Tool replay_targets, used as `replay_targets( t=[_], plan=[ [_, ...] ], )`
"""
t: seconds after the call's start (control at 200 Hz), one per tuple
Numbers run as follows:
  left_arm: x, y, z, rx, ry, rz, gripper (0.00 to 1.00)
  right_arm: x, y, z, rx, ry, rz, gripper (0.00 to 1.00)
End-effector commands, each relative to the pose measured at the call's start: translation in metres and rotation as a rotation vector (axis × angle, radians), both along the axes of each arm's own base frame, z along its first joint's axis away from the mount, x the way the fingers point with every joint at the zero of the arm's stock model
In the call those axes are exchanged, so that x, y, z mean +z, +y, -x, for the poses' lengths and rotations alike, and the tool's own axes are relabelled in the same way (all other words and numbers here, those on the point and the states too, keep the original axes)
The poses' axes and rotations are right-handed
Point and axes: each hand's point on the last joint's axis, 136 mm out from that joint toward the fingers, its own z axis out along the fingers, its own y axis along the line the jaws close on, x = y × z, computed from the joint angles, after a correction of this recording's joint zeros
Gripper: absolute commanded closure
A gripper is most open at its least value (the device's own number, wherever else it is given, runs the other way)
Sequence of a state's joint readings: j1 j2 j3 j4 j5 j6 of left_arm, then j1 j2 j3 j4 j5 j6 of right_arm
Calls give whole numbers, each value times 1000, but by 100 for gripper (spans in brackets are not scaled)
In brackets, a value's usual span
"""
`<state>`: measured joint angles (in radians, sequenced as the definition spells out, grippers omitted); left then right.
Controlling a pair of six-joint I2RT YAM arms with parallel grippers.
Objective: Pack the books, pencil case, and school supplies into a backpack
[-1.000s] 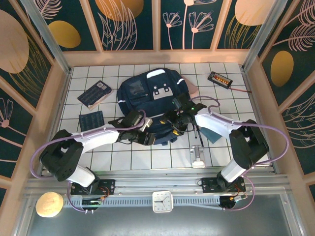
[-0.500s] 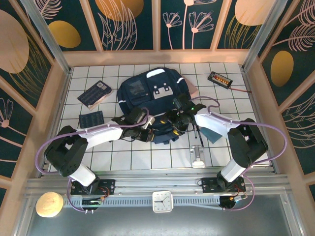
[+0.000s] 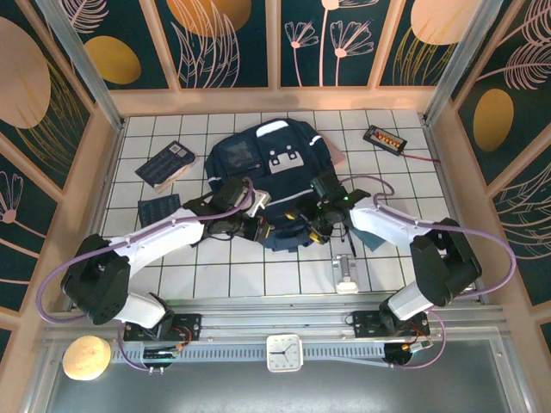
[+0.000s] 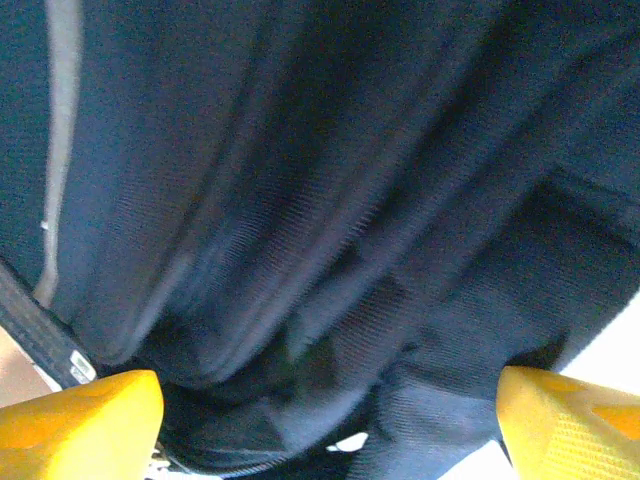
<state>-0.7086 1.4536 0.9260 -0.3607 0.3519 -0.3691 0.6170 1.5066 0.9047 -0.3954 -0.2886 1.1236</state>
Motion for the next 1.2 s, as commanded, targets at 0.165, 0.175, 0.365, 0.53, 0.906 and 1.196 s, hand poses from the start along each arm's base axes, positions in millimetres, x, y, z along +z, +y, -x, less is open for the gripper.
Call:
replay_targets(
  t=[0.165,0.175,0.365,0.53,0.906,1.196],
  plan=[
    [8,-9,1,-54,-4,35,100,-18,-7,10,-105,30,-30,8],
    [7,-9,1,-55,-4,34,100,-18,-6,9,-105,27,-31,8],
    [4,-10,5,-78,6,38,100,-17,10,-24,-133,-44,-59,9],
    [4,-14,5,-100,10,48,100,-21,13,-37,-136,-53,-29,14],
    [19,4,-12,-37,-88,-6,100,25,-10,-73,-170,-199,82,100],
    [81,26,-57,75,-201,103,100,150,-45,-137,-122,-413,150,100]
  ],
)
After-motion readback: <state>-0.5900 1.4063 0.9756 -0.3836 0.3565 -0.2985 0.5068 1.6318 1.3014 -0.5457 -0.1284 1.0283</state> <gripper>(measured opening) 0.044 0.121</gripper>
